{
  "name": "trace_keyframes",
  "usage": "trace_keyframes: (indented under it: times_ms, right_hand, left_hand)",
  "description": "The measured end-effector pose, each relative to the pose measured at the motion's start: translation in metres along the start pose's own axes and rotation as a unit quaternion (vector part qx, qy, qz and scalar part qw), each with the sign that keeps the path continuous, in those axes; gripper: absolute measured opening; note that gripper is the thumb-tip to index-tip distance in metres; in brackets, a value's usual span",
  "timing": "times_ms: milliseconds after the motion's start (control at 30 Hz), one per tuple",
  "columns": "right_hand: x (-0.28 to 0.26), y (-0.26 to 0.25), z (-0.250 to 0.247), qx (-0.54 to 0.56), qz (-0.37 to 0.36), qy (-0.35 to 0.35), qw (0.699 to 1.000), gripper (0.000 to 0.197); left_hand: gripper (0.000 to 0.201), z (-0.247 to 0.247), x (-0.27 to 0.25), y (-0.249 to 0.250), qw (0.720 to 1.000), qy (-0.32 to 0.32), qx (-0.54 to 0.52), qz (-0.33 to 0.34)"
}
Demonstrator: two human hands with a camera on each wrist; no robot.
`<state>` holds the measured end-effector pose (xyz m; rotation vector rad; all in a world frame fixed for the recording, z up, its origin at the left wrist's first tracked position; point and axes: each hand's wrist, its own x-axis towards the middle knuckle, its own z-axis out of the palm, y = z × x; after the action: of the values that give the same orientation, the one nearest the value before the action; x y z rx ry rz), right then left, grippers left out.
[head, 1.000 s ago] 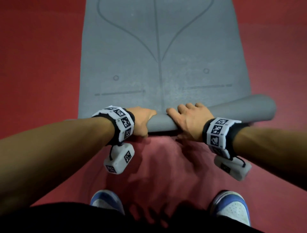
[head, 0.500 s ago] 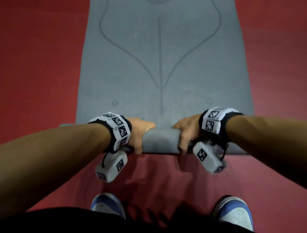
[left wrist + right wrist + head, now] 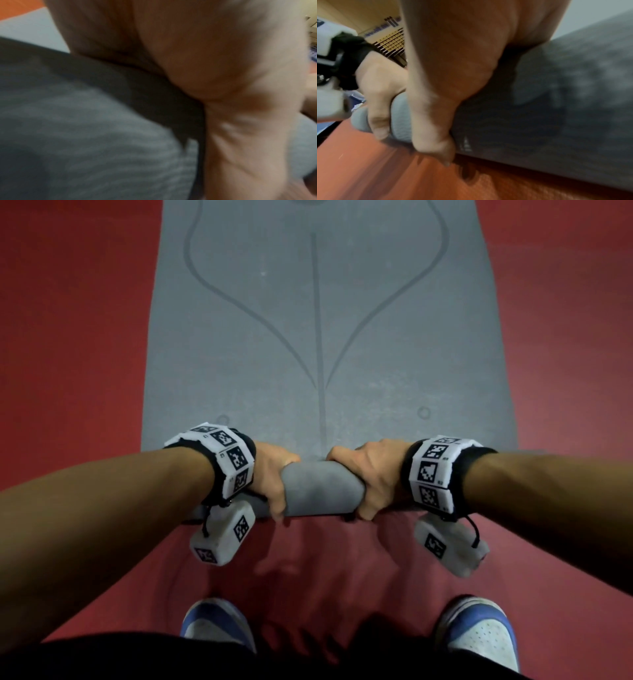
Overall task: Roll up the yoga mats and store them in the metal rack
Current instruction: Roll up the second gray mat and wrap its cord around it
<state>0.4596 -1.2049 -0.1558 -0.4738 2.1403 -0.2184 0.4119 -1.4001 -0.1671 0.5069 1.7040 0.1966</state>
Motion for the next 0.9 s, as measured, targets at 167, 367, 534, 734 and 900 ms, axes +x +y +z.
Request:
trace_keyframes:
  times_ms: [167,367,534,734,900]
  right_hand:
    - [0.011,0.005,0.006,0.011,-0.009,-0.005,1.000,0.085]
    - [0.015,0.005,-0.002,0.040,-0.002,-0.008,0.999,0.074]
    - [0.005,0.001,-0.001,-0.157,0.001,0.030,0.987,0.082]
    - [-0.006,0.007,0.001,-0.200,-0.033,0.111,0.973,0.099]
    - [0.007,0.008,-0.009,-0.146,-0.027,0.069,0.987,0.093]
  left_hand:
    - [0.085,0.015,-0.013,-0.012,0.976,0.169,0.140,-0.005]
    - [0.102,0.034,-0.023,-0.007,0.919,0.221,0.325,-0.027]
    - [0.084,0.022,-0.016,0.003,0.917,0.189,0.351,-0.023]
    - [0.066,-0.015,-0.008,0.005,0.964,0.117,0.238,-0.020]
    - [0.077,-0.019,-0.005,0.001,0.972,0.135,0.192,-0.028]
